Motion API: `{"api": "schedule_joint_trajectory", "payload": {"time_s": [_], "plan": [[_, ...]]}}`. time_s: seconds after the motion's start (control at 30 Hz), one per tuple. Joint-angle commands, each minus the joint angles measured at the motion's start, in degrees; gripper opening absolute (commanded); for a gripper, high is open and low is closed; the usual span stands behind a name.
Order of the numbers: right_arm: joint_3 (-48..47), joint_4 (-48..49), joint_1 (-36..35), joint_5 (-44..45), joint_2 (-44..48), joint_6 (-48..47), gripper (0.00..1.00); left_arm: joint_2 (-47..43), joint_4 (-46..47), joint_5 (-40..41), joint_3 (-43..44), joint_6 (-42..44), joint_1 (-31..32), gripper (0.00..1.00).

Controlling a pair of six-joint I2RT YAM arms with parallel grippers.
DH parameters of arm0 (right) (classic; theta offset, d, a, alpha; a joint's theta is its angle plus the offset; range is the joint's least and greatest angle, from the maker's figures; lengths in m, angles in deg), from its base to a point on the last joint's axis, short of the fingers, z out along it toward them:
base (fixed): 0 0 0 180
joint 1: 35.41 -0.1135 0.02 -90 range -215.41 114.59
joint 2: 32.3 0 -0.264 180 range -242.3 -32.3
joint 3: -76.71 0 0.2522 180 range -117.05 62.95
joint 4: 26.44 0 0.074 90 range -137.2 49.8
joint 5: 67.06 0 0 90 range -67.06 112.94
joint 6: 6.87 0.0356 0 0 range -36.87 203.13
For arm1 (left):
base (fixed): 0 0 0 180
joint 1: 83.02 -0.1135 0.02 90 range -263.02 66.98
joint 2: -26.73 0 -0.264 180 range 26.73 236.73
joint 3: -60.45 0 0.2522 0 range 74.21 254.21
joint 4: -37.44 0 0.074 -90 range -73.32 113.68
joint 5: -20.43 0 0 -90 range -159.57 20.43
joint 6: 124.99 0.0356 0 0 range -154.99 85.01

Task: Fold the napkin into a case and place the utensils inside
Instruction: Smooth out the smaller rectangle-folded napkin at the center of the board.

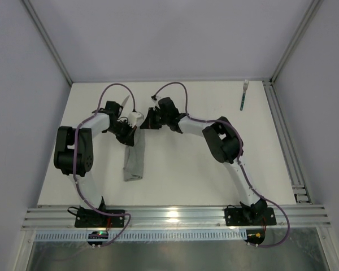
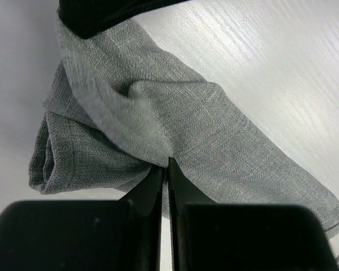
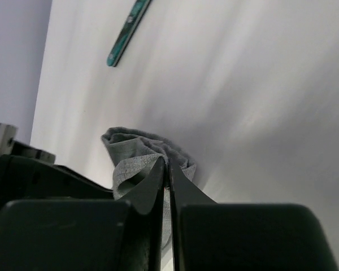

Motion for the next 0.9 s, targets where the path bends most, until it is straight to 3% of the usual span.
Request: {"api": "schedule_joint_trajectory", "payload": {"time_s": [0.0, 0.1, 0.13, 0.5, 0.67, 0.87], "plan": [[-2.3, -0.3, 0.9, 5.1, -1.5, 1.1, 0.06, 0.8, -4.8, 0.0, 0.7, 1.6, 0.3, 0.0], [-2.8, -1.8, 0.9, 7.7, -2.2, 1.6, 0.35, 0.8, -5.3, 0.1, 0.9, 2.0, 0.3, 0.0], [-2.7, -1.9, 1.0, 7.8, -2.1, 1.5, 0.4, 0.6, -5.3, 0.1, 0.9, 2.1, 0.3, 0.0], [6.9, -0.5, -0.1, 8.6, 13.1, -4.9, 0.39, 0.2, -4.6, 0.5, 0.5, 1.7, 0.3, 0.0], [9.7, 3.3, -2.5, 5.0, 13.3, -0.5, 0.39, 0.1, -4.2, 0.7, 0.1, 1.2, 0.3, 0.0], [6.1, 3.2, -4.1, 3.8, 7.2, 4.0, 0.42, -1.2, -3.5, 0.0, -0.5, 0.7, 0.3, 0.0]]}}
